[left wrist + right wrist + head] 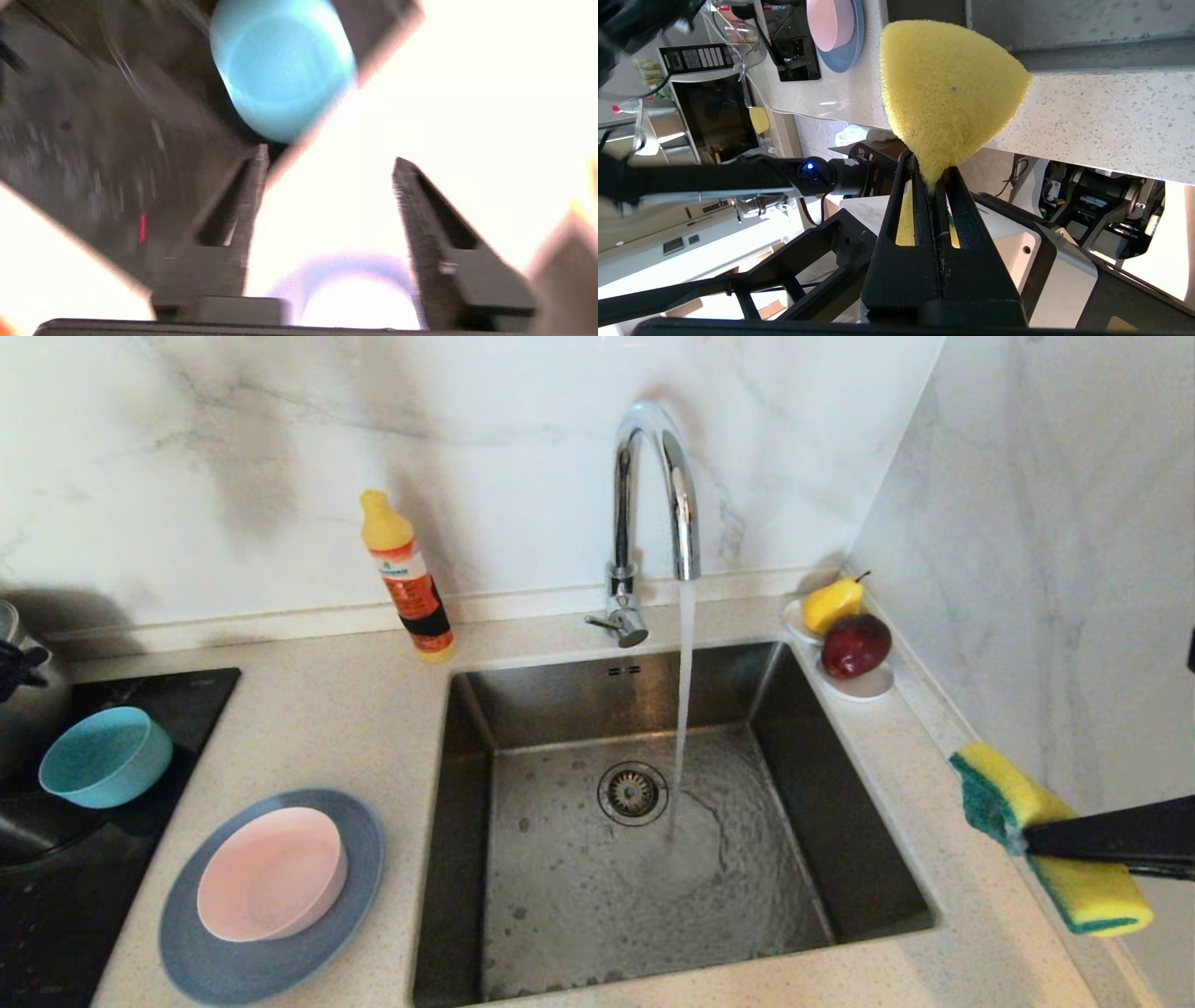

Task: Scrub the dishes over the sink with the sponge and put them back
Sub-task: Place the bowl on the table, then wash the bowl

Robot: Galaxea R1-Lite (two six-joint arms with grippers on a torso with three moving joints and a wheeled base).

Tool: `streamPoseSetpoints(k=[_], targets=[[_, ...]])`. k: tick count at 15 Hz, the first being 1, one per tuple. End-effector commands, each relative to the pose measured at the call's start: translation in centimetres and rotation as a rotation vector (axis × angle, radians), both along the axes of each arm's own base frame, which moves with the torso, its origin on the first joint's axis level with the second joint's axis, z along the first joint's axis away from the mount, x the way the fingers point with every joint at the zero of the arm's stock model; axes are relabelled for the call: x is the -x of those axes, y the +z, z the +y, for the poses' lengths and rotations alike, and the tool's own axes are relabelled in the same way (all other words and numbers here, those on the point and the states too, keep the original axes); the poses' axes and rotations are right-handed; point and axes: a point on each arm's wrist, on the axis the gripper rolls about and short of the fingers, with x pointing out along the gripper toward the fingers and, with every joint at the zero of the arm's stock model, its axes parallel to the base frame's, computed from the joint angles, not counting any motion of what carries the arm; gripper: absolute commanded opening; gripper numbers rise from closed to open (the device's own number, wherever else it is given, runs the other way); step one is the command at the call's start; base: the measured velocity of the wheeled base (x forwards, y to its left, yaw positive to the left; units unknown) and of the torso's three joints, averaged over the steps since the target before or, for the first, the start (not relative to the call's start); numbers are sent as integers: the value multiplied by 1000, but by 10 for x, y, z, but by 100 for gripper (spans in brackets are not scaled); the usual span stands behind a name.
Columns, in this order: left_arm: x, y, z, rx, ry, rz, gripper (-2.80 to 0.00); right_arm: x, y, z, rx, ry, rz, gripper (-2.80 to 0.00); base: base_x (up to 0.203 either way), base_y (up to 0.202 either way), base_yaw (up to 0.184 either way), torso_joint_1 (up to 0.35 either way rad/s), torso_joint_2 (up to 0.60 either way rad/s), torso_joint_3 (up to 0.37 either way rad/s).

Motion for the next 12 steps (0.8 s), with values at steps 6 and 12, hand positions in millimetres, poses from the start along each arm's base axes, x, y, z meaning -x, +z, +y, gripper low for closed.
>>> streamPoseSetpoints(k=[6, 12], targets=[[61, -64, -76, 58, -384, 411, -280, 1, 0, -2, -3, -13, 1, -280, 0, 0, 0, 0, 0, 0], [37, -110, -79, 75, -400, 468, 0, 1, 0, -5, -2, -34, 2, -280, 0, 0, 0, 0, 0, 0]])
